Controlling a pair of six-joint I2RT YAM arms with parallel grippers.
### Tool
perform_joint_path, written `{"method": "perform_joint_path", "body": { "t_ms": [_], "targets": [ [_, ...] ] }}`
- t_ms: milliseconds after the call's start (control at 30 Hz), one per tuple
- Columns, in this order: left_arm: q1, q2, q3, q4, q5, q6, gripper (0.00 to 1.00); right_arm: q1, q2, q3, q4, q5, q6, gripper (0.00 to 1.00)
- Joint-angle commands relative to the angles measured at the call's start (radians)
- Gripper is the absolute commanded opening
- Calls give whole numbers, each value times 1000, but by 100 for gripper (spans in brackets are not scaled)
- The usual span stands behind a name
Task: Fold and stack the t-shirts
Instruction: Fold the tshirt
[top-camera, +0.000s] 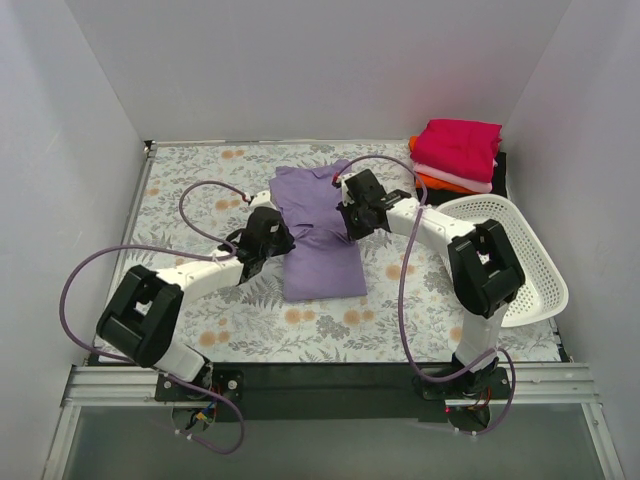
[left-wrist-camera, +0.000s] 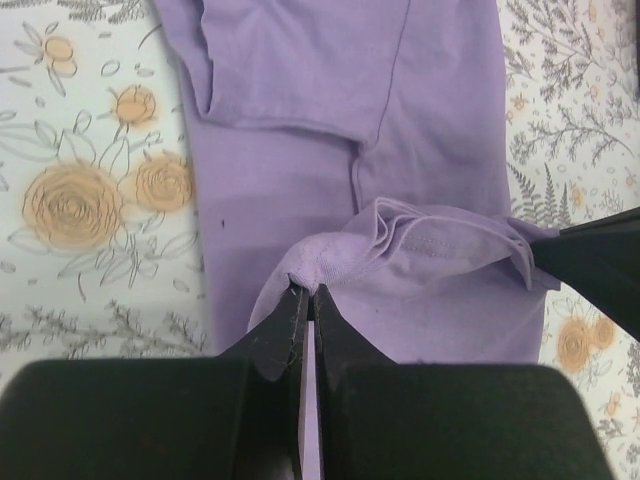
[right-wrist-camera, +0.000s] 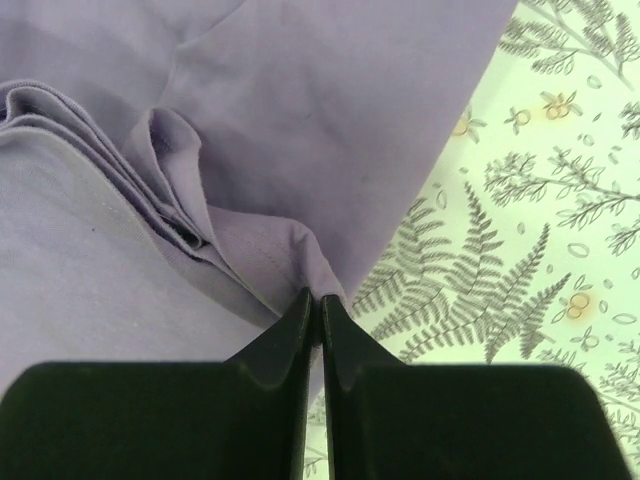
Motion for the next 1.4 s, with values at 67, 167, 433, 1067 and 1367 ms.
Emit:
{"method": "perform_joint_path", "body": {
  "t_ms": [67,167,433,1067,1367],
  "targets": [
    [40,86,75,59,54,42,0,-37,57,85,20,-1,-38,1],
    [51,144,111,59,54,45,0,-51,86,115,20,0,-48,1],
    [70,210,148,49,-50,19,0,-66,151,197,20,17,-54,1],
    [79,14,64,-45,-5,13,77,-112,-146,-86,133,2,15,59],
    [39,-173,-111,-114,144,-59,78,-99,-324,-325,239,-115,115,61]
  ]
}}
